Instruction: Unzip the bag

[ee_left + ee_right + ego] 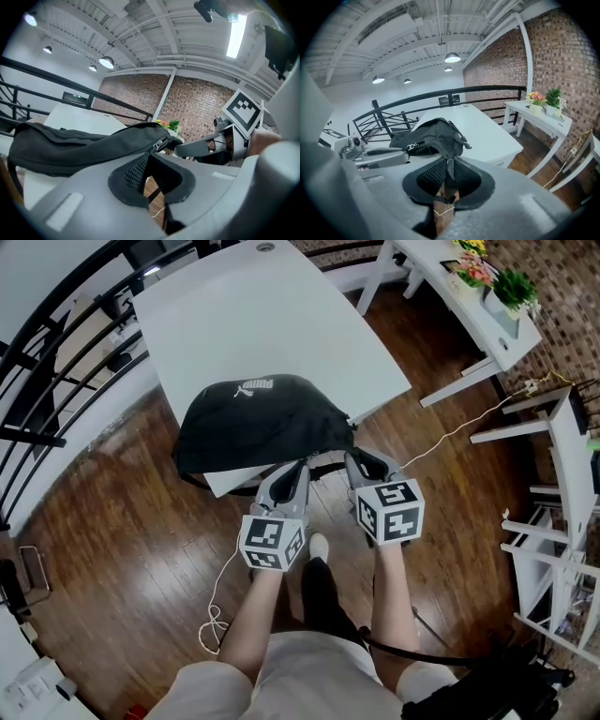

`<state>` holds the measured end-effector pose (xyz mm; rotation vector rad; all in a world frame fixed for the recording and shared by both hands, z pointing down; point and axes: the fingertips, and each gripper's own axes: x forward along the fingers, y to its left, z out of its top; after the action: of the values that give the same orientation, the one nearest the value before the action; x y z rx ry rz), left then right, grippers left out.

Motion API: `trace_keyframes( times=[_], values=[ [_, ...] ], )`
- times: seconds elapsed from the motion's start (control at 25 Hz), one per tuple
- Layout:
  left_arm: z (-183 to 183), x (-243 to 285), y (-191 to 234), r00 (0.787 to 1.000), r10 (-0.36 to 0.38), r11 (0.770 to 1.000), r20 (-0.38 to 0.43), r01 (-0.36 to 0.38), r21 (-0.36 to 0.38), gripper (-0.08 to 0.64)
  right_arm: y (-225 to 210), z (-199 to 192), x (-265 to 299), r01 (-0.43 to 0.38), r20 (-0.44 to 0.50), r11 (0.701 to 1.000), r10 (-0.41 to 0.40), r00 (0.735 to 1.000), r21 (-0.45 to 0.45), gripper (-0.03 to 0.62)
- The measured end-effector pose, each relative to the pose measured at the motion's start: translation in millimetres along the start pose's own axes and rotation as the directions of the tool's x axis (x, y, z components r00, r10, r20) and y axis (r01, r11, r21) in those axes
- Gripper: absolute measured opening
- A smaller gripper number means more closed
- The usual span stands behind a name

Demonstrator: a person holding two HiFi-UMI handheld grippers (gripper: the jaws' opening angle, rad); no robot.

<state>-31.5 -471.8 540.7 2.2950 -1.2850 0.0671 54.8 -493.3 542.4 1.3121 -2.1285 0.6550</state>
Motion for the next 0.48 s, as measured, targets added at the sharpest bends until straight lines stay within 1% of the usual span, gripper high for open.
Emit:
trace_keyframes(
  times=[0.36, 0.48],
  values=[
    [-13, -2, 13, 0.999, 0.014, 1.0, -0.039, -0.013, 0.026, 0.025, -18, -6, 8, 0.015, -0.001, 0.999, -0.015, 1.0, 0.042, 0.037],
    [-16, -4, 20, 0.999, 0.018, 0.999, -0.046, -0.017, 0.03, 0.025, -22, -6, 11, 0.021, -0.008, 0.999, -0.021, 1.0, 0.042, 0.037]
  ],
)
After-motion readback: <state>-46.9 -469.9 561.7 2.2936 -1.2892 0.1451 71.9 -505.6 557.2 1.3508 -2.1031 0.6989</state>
